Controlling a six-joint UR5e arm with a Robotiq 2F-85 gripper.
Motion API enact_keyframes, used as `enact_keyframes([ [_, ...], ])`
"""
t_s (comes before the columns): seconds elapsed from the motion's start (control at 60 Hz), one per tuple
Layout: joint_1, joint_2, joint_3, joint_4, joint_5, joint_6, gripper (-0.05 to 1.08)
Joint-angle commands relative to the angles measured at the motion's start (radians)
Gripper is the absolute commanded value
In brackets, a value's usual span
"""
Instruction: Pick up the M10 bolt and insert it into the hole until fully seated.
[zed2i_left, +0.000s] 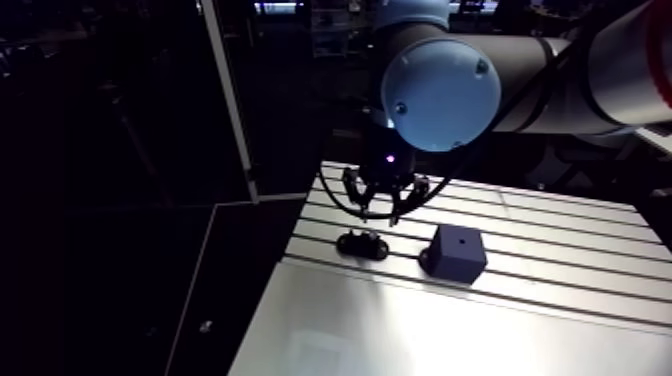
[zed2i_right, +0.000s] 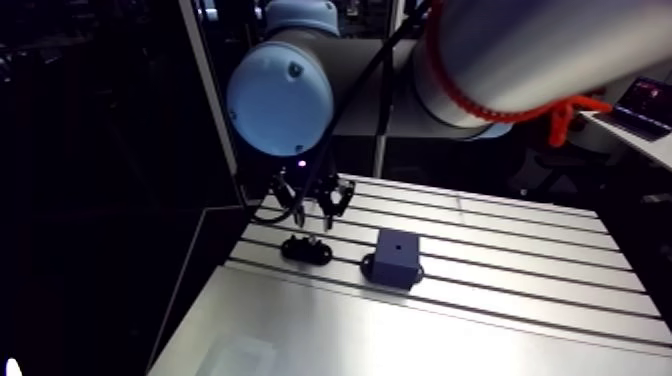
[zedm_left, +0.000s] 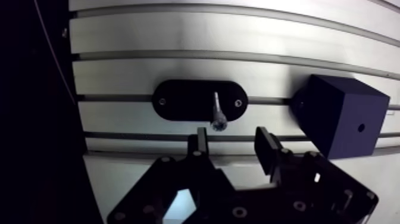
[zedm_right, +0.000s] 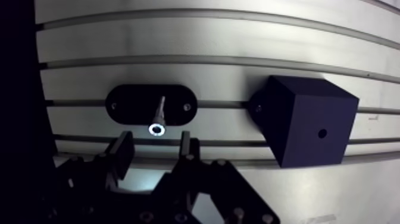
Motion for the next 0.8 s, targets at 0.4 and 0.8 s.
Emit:
enact_keyframes([
  [0.4, 0.000, 0.020, 0.037, -0.065, -0.001, -0.005, 0.47],
  [0.8, 0.000, 0.023, 0.046, -0.104, 0.000, -0.008, 0.48],
])
